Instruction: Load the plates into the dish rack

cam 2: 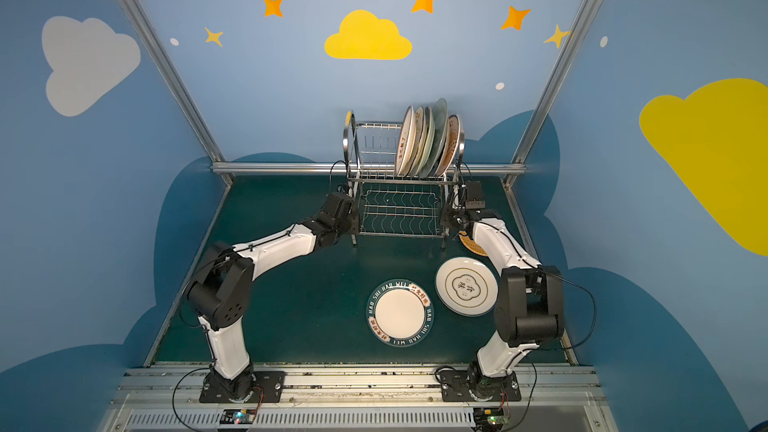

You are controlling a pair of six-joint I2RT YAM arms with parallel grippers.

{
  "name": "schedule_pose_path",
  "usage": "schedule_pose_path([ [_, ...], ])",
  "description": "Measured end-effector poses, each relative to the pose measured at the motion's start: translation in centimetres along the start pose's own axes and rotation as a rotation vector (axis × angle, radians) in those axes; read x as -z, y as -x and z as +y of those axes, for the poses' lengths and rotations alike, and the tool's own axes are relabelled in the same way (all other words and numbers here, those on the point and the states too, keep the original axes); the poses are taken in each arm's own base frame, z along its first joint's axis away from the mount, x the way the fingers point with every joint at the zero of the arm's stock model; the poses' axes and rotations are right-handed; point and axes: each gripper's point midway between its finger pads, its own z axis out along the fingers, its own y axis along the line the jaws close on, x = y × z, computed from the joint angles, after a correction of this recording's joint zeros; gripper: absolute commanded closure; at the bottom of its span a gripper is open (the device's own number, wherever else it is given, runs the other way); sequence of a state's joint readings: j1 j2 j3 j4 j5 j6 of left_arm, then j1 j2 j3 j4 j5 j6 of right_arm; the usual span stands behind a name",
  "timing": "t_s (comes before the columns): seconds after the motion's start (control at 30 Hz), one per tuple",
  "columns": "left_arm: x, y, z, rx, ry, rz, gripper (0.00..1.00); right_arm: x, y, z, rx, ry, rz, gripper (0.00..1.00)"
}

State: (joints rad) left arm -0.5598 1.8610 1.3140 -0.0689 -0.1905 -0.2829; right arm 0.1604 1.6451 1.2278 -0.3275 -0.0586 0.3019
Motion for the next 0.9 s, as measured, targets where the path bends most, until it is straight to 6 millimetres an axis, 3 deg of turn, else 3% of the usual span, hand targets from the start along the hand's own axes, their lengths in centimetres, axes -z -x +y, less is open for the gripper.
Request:
schedule_pose_path([
  [0.43,4.8,-2.9,6.5,0.073,0.122,0.026,0.96,0.0,-2.7,6.8,0.05,0.09,0.04,1.0],
  [0.57,5.3,-3.3,7.6,0.081,0.145,0.026,0.96,0.1,-3.2,7.6,0.04,0.1,0.046,1.0],
  [0.9,5.3,-3.3,7.6,0.082,0.135,0.028,0.93,0.2,-3.3,7.7,0.031,0.098,0.046,1.0],
])
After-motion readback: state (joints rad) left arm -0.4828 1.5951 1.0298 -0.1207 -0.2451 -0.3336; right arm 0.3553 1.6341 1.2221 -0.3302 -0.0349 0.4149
